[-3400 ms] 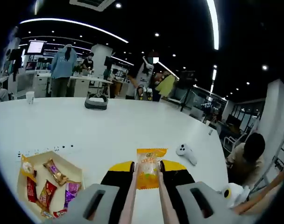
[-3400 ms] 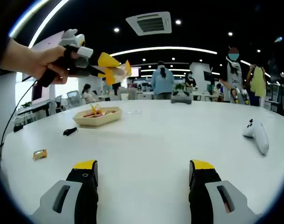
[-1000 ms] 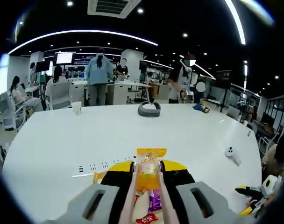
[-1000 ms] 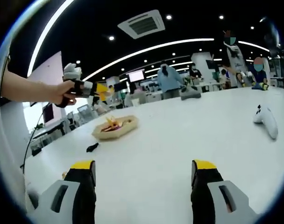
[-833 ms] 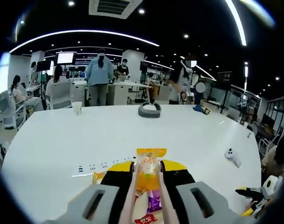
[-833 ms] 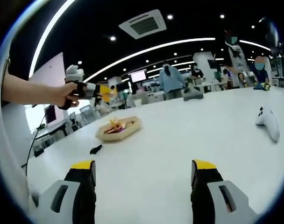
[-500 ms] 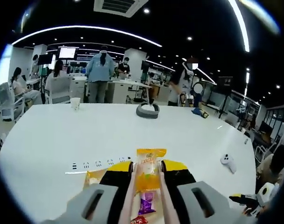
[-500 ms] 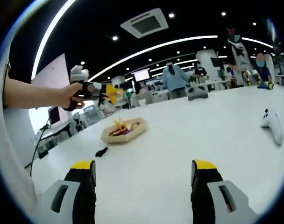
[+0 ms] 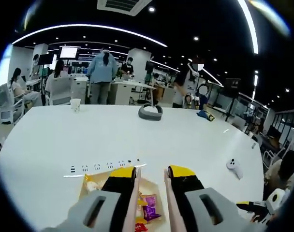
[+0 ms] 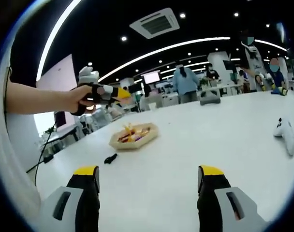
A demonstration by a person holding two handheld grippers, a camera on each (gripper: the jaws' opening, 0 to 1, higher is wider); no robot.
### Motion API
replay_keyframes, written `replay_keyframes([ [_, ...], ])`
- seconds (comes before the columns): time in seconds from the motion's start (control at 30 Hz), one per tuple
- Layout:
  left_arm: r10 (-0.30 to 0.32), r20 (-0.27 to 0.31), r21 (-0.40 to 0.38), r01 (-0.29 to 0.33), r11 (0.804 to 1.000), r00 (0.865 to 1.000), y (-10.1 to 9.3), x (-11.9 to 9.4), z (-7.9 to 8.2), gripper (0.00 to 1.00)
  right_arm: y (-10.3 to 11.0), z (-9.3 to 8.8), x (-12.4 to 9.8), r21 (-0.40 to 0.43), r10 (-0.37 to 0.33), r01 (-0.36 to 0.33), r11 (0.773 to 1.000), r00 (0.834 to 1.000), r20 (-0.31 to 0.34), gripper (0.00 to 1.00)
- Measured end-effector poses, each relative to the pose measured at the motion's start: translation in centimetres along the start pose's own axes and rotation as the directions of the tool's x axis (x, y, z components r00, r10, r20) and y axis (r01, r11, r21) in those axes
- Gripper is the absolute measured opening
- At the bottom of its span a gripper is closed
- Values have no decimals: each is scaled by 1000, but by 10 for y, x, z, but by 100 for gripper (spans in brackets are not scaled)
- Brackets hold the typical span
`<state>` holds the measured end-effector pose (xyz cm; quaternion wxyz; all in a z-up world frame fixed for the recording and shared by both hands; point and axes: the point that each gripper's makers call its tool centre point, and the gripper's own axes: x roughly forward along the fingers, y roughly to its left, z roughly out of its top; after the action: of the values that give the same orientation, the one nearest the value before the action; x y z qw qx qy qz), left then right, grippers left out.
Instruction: Place the target food into the container with the food tongs after gripping and lifting it, then release it inside without dropping or visibly crushing the food.
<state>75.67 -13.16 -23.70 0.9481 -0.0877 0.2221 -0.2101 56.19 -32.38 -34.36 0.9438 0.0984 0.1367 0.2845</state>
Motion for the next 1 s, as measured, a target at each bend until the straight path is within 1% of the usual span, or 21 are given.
replay_keyframes([
  [0.03, 5, 3, -12, -5, 1000, 1000, 1, -2, 1, 25, -2, -1, 0, 9, -7, 7, 1000, 1000, -5, 84],
  [0.07, 8, 22, -17, -7, 1000, 1000, 3, -4, 4, 25, -3, -1, 0, 10, -12, 12, 1000, 1000, -10, 85],
  [0.17, 7, 19, -26, -7, 1000, 1000, 3, -7, 2, 25, -3, 1, -1, 5, -17, 17, 1000, 1000, -3, 85],
  [0.23, 15, 25, -12, -15, 1000, 1000, 5, -10, 2, 25, -3, 3, -2, 6, -19, 19, 1000, 1000, 5, 84],
  [0.33, 18, 35, -26, -17, 1000, 999, 6, -16, 2, 25, -6, -1, -3, 6, -30, 30, 1000, 1000, -9, 84],
  [0.4, 11, 31, -40, -10, 999, 999, 5, -21, 0, 25, -8, -3, -4, 9, -33, 34, 999, 999, -12, 84],
  [0.5, 21, 36, -23, -20, 1000, 999, 6, -29, -3, 25, -6, -4, -4, 9, -31, 31, 999, 999, -17, 83],
  [0.57, 38, 40, -32, -37, 999, 998, 9, -36, -5, 26, -4, -6, -2, 0, -25, 25, 1000, 999, -26, 82],
  [0.67, 49, 36, -40, -48, 998, 998, 8, -43, -9, 26, 1, -9, -2, -15, -16, 15, 1000, 999, -39, 81],
  [0.77, 55, 32, -21, -54, 998, 998, 6, -51, -16, 26, 5, -9, -4, -18, -3, 3, 1000, 999, -39, 81],
  [0.93, 66, 20, -21, -66, 998, 998, 7, -62, -22, 26, 5, -7, -2, 2, 1, -1, 1000, 1000, -26, 81],
  [1.0, 72, 13, -8, -72, 997, 997, 7, -68, -25, 26, 8, -10, 0, 1, 5, -5, 1000, 1000, -28, 81],
])
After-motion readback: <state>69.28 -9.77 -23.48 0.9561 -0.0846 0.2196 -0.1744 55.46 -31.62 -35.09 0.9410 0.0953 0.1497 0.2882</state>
